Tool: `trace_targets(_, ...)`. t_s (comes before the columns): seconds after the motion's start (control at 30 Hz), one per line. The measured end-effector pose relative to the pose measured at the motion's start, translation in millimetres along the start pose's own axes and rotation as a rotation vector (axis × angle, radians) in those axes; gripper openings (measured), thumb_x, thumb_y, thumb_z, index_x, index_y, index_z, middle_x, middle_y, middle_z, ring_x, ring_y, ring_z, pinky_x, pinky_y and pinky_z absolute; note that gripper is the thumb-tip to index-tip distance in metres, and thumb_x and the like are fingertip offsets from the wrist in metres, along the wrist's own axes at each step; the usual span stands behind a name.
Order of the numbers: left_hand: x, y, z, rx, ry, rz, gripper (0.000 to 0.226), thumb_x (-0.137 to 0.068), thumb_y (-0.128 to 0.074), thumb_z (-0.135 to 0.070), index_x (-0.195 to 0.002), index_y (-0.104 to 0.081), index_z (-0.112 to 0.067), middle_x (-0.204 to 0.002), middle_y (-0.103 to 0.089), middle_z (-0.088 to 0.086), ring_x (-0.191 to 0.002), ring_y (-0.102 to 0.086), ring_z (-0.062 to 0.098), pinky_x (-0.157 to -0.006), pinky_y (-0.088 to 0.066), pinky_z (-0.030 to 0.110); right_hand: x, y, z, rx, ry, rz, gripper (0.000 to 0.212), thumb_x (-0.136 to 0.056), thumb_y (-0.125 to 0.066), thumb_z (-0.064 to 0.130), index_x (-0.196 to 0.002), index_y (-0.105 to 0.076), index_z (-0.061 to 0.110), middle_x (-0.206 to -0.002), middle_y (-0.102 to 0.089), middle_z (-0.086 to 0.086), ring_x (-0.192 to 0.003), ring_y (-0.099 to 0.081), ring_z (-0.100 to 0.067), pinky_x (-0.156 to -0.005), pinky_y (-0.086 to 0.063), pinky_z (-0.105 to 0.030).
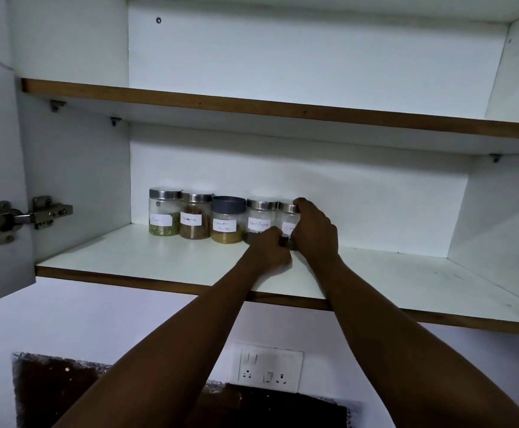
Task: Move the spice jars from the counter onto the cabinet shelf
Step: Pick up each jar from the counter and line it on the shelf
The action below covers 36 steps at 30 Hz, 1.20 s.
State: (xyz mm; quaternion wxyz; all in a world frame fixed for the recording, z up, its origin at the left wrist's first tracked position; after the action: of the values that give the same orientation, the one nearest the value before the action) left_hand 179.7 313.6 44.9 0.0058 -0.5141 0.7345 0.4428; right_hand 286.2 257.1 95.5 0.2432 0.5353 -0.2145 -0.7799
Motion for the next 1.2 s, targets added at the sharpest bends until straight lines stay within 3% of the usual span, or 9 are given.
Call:
trace_targets(0.13, 1.4, 0.7, -2.4, -0.016, -0.024, -0.012, 0.03, -0.08, -0.068, -0.006, -0.11, -0.064, -0.002, -0.106, -0.072, 0.011, -0.101, -0.069, 0.022, -0.08, -0.057, 0.03, 2.2, 2.9, 7.7, 0.025, 0.058, -0.036, 0.089, -0.073, -0.062, 0.011, -0.158, -0.036, 0.02, -0.158, -0.047, -0.003, -0.12, -0.064, -0.032, -0.089, -0.055, -0.045)
trace_targets(0.27, 3.0, 4.2, -11.5, -0.07, -0.078, -0.031, 0.03, -0.084, -0.063, -0.003, -0.114, -0.067, -0.002, -0.113, -0.074, 0.012, -0.108, -0.069, 0.026, -0.097, -0.057, 0.042, 6.4, 21.0, 20.7, 0.031, 0.095, -0.232, 0.076, -0.081, -0.05, 0.005, -0.155, -0.041, 0.021, -0.128, -0.068, -0.009, -0.101, -0.069, -0.03, -0.075, -0.055, -0.042)
trace_targets(0.5, 36.2, 19.4, -32.2, -0.01, -0.13, -0.002, 0.015, -0.089, -0.058, 0.004, -0.091, -0.069, 0.015, -0.089, -0.072, 0.028, -0.089, -0.07, 0.041, -0.073, -0.053, 0.04, 30.1, 24.4, 48.4, 0.007, 0.132, -0.038, 0.051, -0.086, -0.048, 0.008, -0.136, -0.052, 0.02, -0.125, -0.067, -0.003, -0.115, -0.064, -0.03, -0.084, -0.051, -0.04)
trace_targets(0.63, 101.5, 54.8, -32.4, 0.048, -0.182, -0.133, 0.013, -0.07, -0.061, -0.009, -0.081, -0.063, -0.003, -0.073, -0.067, 0.003, -0.065, -0.064, 0.014, -0.054, -0.042, 0.02, 72.5, 26.1, 81.9, -0.096, 0.146, 0.064, 0.031, -0.092, -0.044, 0.017, -0.118, -0.058, 0.026, -0.111, -0.071, -0.003, -0.103, -0.068, -0.029, -0.084, -0.054, -0.039)
trace_targets(0.73, 173.0, 85.4, -19.5, 0.119, -0.251, -0.408, 0.027, -0.074, -0.059, 0.0, -0.095, -0.054, -0.016, -0.081, -0.052, -0.014, -0.072, -0.053, -0.006, -0.06, -0.033, 0.006, 118.0, 40.2, 132.8, -0.324, 0.3, -0.041, 0.034, -0.085, -0.039, 0.017, -0.105, -0.065, 0.021, -0.102, -0.072, 0.0, -0.097, -0.067, -0.025, -0.079, -0.056, -0.04)
trace_targets(0.83, 243.9, 100.0, 25.1, 0.102, -0.212, -0.544, 0.031, -0.077, -0.059, 0.006, -0.103, -0.055, -0.01, -0.092, -0.052, -0.01, -0.08, -0.051, -0.006, -0.069, -0.033, 0.007, 182.7, 21.7, 183.5, -0.464, 0.44, -0.062, 0.036, -0.081, -0.043, 0.007, -0.105, -0.068, 0.016, -0.101, -0.071, 0.003, -0.099, -0.066, -0.02, -0.076, -0.056, -0.037)
trace_targets(0.93, 305.8, 98.5, 97.9, 0.072, -0.069, -0.518, 0.029, -0.081, -0.061, 0.004, -0.108, -0.056, -0.008, -0.098, -0.057, -0.005, -0.084, -0.054, 0.0, -0.073, -0.038, 0.015, 253.0, -39.9, 209.5, -0.505, 0.418, 0.132, 0.036, -0.082, -0.046, 0.005, -0.111, -0.066, 0.015, -0.109, -0.069, 0.001, -0.107, -0.064, -0.021, -0.08, -0.056, -0.038)
trace_targets(1.03, 367.7, 81.4, 182.0, 0.004, 0.098, -0.386, 0.034, -0.088, -0.065, -0.001, -0.122, -0.058, -0.001, -0.113, -0.064, 0.01, -0.098, -0.063, 0.022, -0.081, -0.051, 0.034, 334.1, -123.8, 228.2, -0.495, 0.371, 0.423, 0.038, -0.087, -0.05, 0.005, -0.121, -0.063, 0.016, -0.119, -0.064, -0.003, -0.113, -0.06, -0.022, -0.093, -0.053, -0.04)
trace_targets(1.2, 471.1, 43.0, 299.2, -0.083, 0.35, -0.163, 0.046, -0.092, -0.067, -0.023, -0.134, -0.058, -0.006, -0.127, -0.059, 0.005, -0.111, -0.062, 0.018, -0.095, -0.054, 0.035, 469.3, -231.6, 245.9, -0.45, 0.266, 0.748, 0.041, -0.099, -0.049, 0.013, -0.14, -0.054, 0.012, -0.138, -0.059, -0.009, -0.128, -0.057, -0.024, -0.107, -0.05, -0.039)
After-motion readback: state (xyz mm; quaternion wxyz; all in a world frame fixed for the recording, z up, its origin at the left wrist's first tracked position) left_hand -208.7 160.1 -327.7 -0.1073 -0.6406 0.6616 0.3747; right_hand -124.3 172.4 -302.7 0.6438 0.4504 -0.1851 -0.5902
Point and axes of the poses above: each hand's wrist, its own x-axis away from the middle knuckle, its own y-axis out of the back of the hand, z = x × y, the point moved 9 cm from there along -x, towards the middle knuckle
